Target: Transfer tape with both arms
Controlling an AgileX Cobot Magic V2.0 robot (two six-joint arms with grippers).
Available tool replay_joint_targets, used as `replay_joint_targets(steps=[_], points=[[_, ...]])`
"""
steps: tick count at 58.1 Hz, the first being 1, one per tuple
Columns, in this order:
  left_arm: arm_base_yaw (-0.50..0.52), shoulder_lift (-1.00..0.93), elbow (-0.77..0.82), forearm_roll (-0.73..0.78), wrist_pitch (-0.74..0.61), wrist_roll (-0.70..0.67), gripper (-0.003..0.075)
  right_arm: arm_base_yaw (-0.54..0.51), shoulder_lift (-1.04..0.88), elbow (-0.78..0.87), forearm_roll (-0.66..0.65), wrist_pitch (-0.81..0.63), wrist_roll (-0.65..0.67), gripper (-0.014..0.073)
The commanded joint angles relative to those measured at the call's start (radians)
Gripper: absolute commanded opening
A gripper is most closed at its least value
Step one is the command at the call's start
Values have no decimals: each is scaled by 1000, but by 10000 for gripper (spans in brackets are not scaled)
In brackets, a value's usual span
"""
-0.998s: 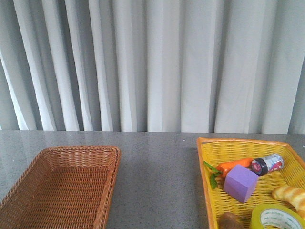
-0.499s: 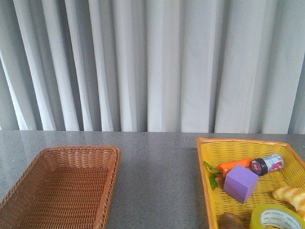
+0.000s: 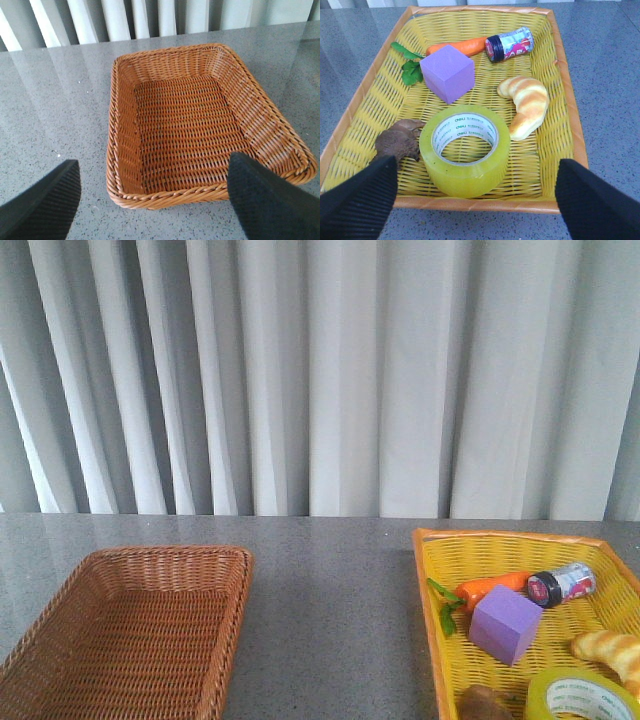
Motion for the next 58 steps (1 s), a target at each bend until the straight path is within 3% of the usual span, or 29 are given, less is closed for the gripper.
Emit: replay_joint_targets(steps=[1, 11, 18, 58], points=[[-4, 7, -33, -1, -81, 2, 588, -5, 73, -99, -6, 30, -11, 584], [-4, 7, -33, -1, -81, 2, 588, -5, 257, -235, -13, 204, -10, 548], [-4, 7, -33, -1, -81, 2, 588, -5, 407, -339, -102, 299, 68, 535], [-4, 7, -33, -1, -81, 2, 588, -5, 973, -755, -123, 567, 40, 443]])
